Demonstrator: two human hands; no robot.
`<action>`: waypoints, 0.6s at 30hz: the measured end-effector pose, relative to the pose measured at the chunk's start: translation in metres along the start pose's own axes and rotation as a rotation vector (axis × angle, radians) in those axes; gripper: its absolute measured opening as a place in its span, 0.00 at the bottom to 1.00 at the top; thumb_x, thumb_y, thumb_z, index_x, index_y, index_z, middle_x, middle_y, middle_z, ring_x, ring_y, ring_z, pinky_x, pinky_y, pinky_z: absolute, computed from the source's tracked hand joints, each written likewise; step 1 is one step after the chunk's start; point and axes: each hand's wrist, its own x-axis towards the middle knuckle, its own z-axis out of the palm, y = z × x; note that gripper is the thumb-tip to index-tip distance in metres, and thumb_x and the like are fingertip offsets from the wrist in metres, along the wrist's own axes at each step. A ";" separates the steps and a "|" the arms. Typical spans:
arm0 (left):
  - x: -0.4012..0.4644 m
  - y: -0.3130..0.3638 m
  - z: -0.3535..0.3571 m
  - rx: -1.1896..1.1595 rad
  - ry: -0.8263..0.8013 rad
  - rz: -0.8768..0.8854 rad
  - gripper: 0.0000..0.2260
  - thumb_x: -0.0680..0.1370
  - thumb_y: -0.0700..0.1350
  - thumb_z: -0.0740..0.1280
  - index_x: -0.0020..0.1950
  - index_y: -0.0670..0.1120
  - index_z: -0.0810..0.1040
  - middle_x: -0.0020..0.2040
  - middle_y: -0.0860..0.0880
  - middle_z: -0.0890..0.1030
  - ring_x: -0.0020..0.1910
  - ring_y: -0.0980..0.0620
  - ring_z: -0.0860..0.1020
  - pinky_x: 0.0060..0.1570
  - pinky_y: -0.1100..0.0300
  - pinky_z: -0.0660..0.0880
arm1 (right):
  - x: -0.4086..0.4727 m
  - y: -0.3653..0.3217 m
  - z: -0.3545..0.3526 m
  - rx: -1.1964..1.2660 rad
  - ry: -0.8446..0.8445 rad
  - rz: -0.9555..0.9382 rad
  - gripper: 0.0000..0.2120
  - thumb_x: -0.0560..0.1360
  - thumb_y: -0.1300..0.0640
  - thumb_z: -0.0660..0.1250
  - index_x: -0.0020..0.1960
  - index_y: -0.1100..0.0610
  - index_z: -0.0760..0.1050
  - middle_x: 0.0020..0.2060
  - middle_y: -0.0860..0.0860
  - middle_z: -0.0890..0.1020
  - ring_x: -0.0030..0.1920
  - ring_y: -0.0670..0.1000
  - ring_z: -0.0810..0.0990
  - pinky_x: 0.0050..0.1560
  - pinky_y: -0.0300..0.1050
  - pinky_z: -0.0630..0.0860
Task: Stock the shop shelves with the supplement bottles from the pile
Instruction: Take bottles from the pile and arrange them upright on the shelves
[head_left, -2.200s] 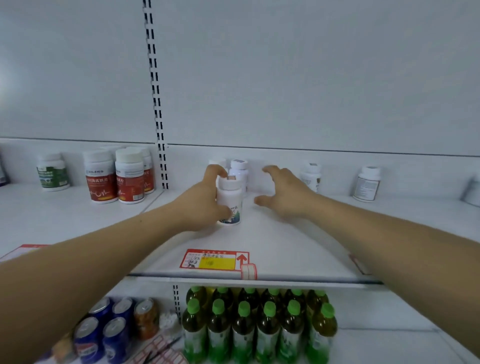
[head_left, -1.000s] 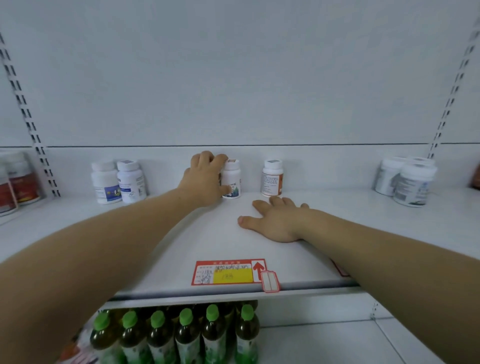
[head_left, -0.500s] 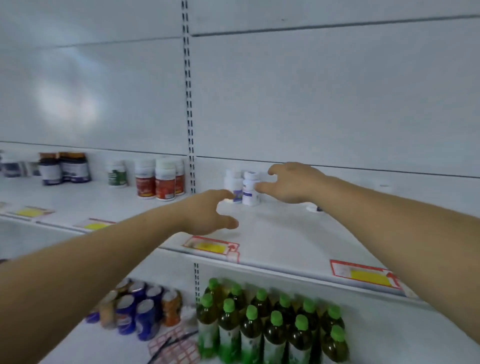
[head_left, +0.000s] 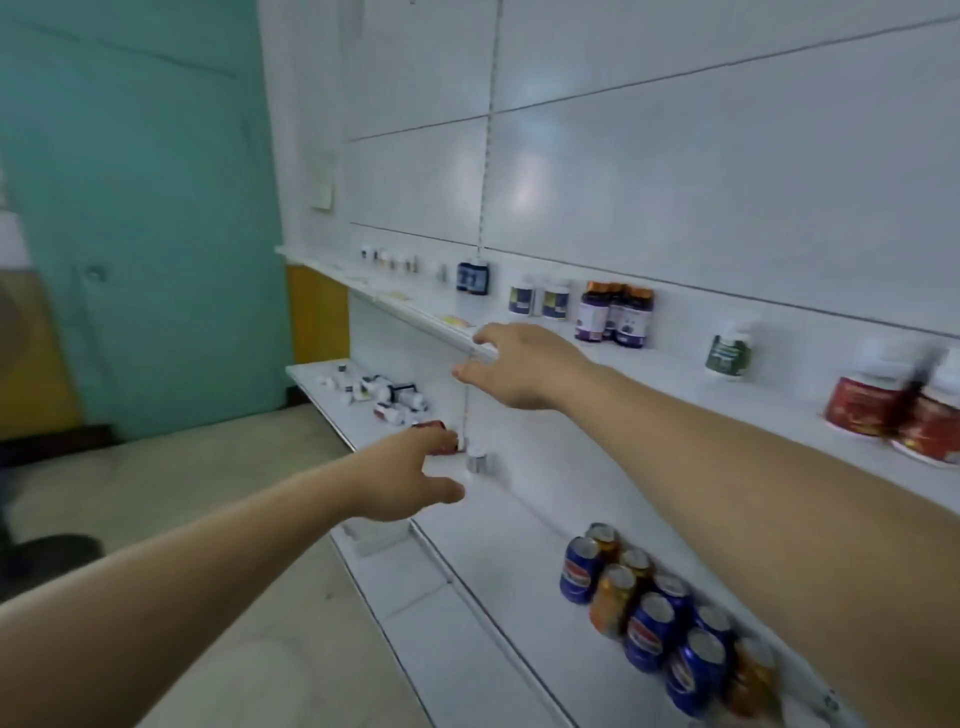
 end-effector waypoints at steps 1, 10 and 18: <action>0.003 -0.026 -0.005 -0.002 -0.003 -0.045 0.29 0.76 0.55 0.67 0.74 0.52 0.62 0.74 0.51 0.64 0.69 0.51 0.67 0.63 0.62 0.63 | 0.020 -0.018 0.017 0.022 -0.031 -0.046 0.31 0.76 0.35 0.57 0.74 0.49 0.62 0.73 0.52 0.66 0.69 0.55 0.67 0.64 0.51 0.66; 0.113 -0.192 -0.010 -0.028 -0.013 -0.221 0.29 0.76 0.55 0.66 0.74 0.51 0.61 0.73 0.48 0.65 0.67 0.48 0.69 0.63 0.60 0.65 | 0.189 -0.017 0.180 0.019 -0.256 -0.009 0.30 0.75 0.35 0.58 0.73 0.47 0.63 0.72 0.53 0.67 0.68 0.57 0.69 0.65 0.51 0.68; 0.268 -0.296 0.014 -0.078 -0.183 -0.265 0.29 0.76 0.54 0.66 0.75 0.50 0.61 0.73 0.47 0.65 0.65 0.48 0.71 0.61 0.59 0.67 | 0.327 0.057 0.291 0.181 -0.276 0.333 0.27 0.73 0.36 0.60 0.65 0.52 0.70 0.60 0.56 0.76 0.58 0.59 0.75 0.56 0.50 0.74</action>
